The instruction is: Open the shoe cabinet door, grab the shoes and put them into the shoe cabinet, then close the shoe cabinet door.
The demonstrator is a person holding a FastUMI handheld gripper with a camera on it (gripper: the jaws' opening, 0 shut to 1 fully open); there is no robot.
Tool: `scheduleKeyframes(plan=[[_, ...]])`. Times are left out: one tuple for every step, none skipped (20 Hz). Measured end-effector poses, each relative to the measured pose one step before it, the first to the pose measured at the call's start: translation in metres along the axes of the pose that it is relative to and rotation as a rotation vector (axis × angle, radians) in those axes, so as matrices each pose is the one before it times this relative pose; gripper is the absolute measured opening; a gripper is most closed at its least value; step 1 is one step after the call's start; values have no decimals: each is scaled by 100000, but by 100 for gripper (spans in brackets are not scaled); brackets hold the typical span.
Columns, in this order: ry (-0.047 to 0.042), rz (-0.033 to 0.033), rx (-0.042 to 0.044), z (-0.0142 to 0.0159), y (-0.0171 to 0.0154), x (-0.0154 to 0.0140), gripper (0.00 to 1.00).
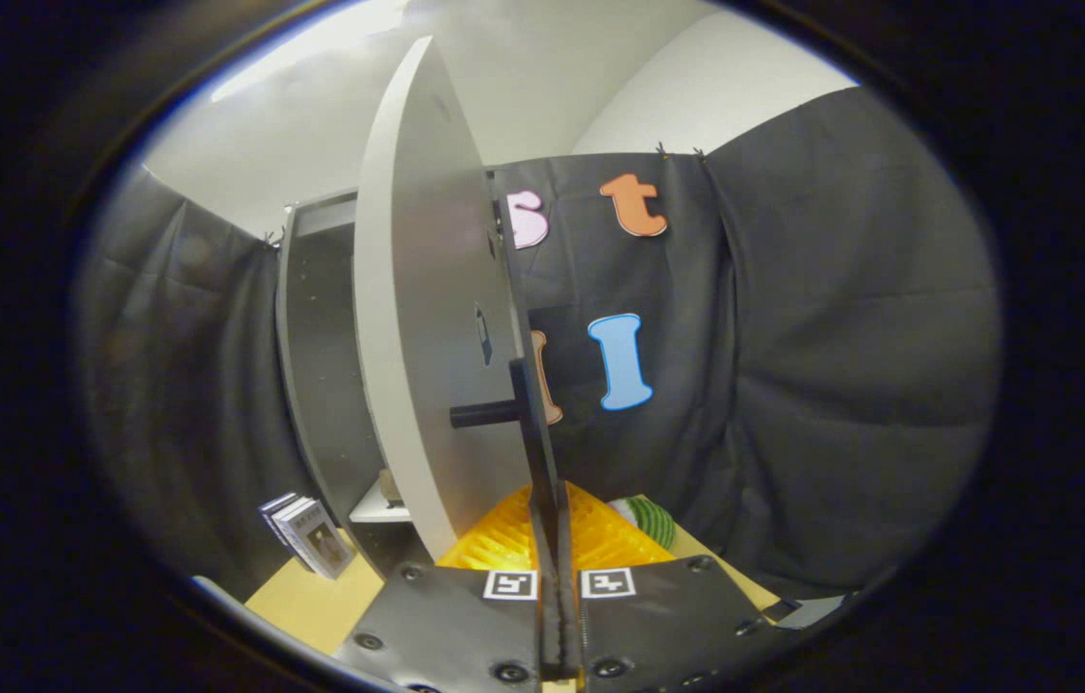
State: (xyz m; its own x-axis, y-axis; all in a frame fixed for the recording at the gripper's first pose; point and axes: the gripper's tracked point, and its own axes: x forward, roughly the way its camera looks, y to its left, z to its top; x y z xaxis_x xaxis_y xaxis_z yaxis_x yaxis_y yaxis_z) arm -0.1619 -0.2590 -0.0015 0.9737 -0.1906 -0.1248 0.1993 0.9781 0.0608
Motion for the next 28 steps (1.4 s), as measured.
scheduleKeyframes(plan=[[409, 530, 71, 9, -78, 88, 6], [22, 436, -114, 95, -45, -125, 6], [-83, 56, -495, 56, -197, -94, 5], [-692, -579, -612, 115, -166, -245, 5], [-506, -1057, -664, 50, -298, -412, 5], [-290, -1364, -410, 30, -485, -539, 5], [-336, -1510, -84, 75, -576, -359, 4], [-154, -1535, 324, 128, -702, -194, 4], [114, -1384, 658, -16, -631, -168, 4], [285, -646, 818, -29, -385, -418, 4], [278, -2721, 89, -256, -986, 223, 2], [216, -1883, 675, -278, -939, -510, 2], [34, -1397, 1139, 76, -530, -231, 2], [-40, -1373, 1058, 31, -631, -424, 2], [294, 871, 1284, -130, -210, -408, 2], [421, -1237, -398, -252, -214, -121, 2], [200, 417, -278, -376, 80, -207, 2], [-108, 222, -509, -9, 191, -327, 2], [-17, 765, -500, -59, 248, -59, 2], [316, 925, -452, -149, 340, -252, 2], [337, 1268, -456, -272, 643, -190, 2], [391, 1468, -631, -244, 698, -174, 2], [427, 1603, -901, -378, 748, -98, 2], [512, 1282, -1131, -420, 724, -77, 2], [748, 1520, -980, -467, 714, 58, 2], [828, 1738, -701, -439, 902, 106, 2], [960, 1840, -540, -525, 848, 65, 2], [963, 1818, -677, -343, 932, 116, 2]])
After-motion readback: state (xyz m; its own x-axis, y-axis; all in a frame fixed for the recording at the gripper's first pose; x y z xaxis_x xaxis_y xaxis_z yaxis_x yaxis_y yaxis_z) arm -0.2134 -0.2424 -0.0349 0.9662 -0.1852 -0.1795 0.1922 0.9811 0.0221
